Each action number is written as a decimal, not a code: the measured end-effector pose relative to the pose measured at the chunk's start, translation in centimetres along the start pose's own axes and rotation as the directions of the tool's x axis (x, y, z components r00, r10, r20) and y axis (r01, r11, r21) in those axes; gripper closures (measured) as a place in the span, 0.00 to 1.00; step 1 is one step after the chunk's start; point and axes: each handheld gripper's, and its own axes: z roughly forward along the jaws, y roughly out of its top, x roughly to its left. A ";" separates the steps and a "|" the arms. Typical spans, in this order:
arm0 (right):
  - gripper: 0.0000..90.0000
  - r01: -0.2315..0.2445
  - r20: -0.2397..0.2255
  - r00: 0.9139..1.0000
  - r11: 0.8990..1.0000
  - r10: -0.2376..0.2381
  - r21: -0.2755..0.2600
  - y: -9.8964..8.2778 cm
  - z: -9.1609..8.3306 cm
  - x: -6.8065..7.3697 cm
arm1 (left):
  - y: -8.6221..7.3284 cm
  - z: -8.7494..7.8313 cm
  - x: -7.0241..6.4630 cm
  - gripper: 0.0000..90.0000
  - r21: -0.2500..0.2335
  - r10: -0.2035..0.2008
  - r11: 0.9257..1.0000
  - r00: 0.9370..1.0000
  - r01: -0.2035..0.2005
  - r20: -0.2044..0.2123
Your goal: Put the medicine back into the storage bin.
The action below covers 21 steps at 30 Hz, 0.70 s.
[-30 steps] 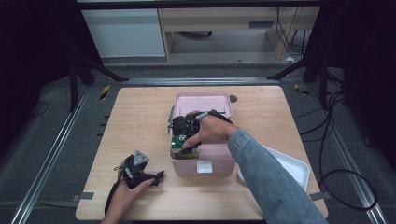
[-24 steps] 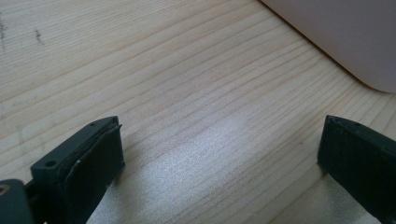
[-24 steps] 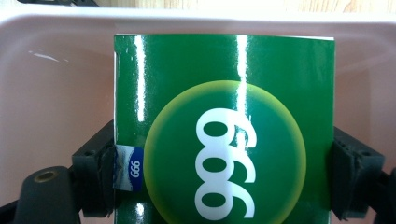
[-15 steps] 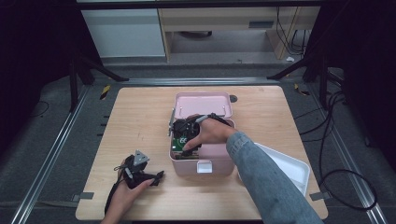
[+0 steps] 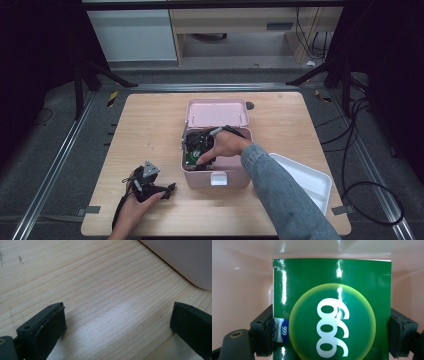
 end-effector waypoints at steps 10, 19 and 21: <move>0.18 -0.014 -0.015 1.000 1.000 0.014 -0.004 -0.2 0.6 -0.1 | 0.0 0.0 0.0 0.00 -0.001 -0.001 1.000 1.000 0.001 0.000; 0.12 -0.061 -0.020 0.998 0.997 0.060 -0.037 -0.7 0.4 -0.1 | 0.0 0.0 0.0 0.00 -0.001 -0.002 1.000 1.000 0.002 0.000; 0.11 -0.079 -0.016 0.997 0.994 0.078 -0.070 -0.9 -0.3 -0.1 | 0.0 0.0 0.0 0.00 -0.004 -0.005 1.000 1.000 0.005 -0.001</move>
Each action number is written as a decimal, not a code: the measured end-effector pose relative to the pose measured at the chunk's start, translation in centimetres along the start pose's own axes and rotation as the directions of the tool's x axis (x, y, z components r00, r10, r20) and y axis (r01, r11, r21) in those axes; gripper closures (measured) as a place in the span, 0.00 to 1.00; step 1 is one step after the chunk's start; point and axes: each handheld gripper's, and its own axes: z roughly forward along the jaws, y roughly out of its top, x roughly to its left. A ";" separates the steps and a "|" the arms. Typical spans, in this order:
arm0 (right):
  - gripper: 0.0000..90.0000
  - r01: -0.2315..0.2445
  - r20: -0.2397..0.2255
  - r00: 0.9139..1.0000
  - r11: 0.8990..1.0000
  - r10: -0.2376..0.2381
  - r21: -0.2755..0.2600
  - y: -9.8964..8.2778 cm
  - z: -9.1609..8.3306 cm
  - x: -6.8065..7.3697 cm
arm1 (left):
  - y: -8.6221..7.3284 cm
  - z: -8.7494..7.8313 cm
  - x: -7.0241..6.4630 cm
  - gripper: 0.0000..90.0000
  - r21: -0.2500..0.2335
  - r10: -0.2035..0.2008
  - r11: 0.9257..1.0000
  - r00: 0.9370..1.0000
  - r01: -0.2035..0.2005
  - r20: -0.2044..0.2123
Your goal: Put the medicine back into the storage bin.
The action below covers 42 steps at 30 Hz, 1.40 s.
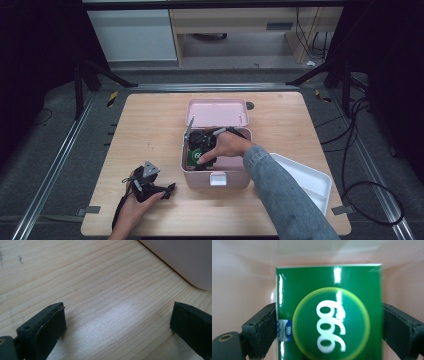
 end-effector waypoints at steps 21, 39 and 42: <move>0.25 -0.133 0.194 0.963 0.959 0.185 -0.252 -5.5 -10.6 1.1 | 0.0 0.0 0.0 0.00 0.003 0.003 1.000 1.000 -0.003 -0.003; 0.41 -0.283 0.309 0.868 0.898 0.390 -0.338 -15.4 -15.9 2.6 | 0.0 0.0 -0.1 0.00 0.002 0.001 1.000 1.000 -0.001 -0.004; 0.43 -0.311 0.310 0.854 0.887 0.419 -0.342 -16.8 -16.2 2.9 | 0.0 0.0 -0.1 0.00 0.001 0.001 1.000 1.000 -0.001 -0.005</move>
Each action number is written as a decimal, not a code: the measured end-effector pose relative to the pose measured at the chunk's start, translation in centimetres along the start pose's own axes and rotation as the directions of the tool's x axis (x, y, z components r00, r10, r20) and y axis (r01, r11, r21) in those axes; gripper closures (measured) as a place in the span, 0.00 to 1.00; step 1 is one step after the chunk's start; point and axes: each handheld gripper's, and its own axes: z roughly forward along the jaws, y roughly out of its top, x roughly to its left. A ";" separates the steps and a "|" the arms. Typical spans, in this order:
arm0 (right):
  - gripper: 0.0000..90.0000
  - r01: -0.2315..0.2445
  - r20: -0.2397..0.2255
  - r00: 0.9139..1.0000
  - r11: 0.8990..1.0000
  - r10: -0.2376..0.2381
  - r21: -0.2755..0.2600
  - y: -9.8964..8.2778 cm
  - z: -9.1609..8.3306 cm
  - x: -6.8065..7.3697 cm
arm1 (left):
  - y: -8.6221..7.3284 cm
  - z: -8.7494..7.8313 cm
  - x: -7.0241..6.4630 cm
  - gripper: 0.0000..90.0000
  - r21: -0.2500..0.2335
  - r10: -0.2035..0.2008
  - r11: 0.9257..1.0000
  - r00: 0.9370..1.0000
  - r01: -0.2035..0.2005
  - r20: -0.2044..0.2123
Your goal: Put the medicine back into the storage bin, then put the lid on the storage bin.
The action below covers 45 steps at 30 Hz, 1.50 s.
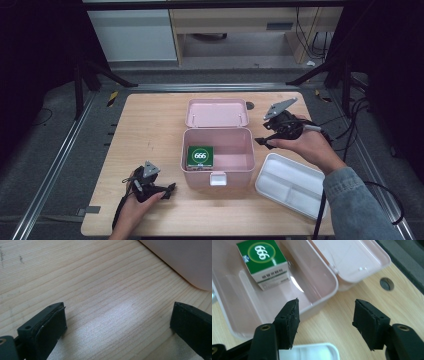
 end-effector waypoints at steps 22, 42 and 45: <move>0.60 -0.123 -0.008 0.992 0.987 0.124 0.102 -9.2 -1.0 0.4 | 0.0 0.0 0.0 0.00 0.002 0.002 1.000 1.000 -0.002 -0.003; 0.71 -0.096 -0.077 0.990 0.960 0.121 0.262 -13.8 2.8 1.8 | 0.0 0.0 0.0 0.00 0.002 -0.001 1.000 1.000 0.001 -0.002; 0.73 -0.086 -0.083 0.990 0.956 0.114 0.281 -13.9 3.4 1.8 | 0.0 0.0 0.0 0.00 0.002 -0.001 1.000 1.000 0.001 -0.002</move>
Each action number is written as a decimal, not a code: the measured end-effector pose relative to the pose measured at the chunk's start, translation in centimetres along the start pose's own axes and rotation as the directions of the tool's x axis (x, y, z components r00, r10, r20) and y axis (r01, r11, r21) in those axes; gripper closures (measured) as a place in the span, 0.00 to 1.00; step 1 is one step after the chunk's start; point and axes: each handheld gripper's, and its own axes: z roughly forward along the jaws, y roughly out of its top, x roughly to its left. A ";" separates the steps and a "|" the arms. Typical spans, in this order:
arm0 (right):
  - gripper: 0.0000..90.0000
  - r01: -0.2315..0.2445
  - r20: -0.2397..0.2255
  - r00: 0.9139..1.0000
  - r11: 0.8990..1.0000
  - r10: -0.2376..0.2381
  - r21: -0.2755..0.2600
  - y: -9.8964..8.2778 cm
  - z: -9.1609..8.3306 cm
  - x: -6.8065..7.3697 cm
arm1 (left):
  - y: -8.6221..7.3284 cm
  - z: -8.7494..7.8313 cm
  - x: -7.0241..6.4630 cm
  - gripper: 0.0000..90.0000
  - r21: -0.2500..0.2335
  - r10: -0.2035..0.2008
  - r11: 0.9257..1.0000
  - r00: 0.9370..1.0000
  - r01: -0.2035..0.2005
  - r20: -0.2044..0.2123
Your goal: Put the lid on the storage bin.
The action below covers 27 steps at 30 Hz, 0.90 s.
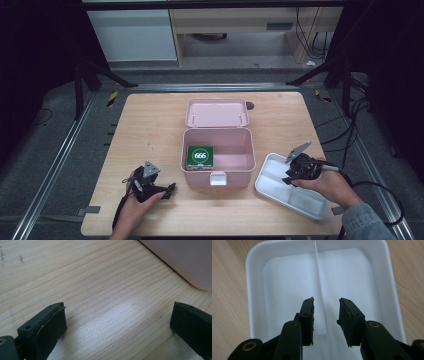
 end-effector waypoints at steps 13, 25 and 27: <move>0.83 0.042 -0.023 0.999 0.996 -0.040 0.078 0.1 1.3 -0.2 | 0.0 0.0 0.0 0.00 0.000 -0.001 1.000 1.000 0.001 0.002; 0.88 0.058 -0.033 0.998 0.992 -0.055 0.116 0.0 1.7 -0.4 | 0.0 0.0 0.0 0.00 0.000 0.000 1.000 1.000 0.000 0.001; 0.89 0.060 -0.036 0.998 0.991 -0.056 0.119 -0.1 1.8 -0.4 | 0.0 0.0 0.0 0.00 0.000 -0.001 1.000 1.000 0.001 0.002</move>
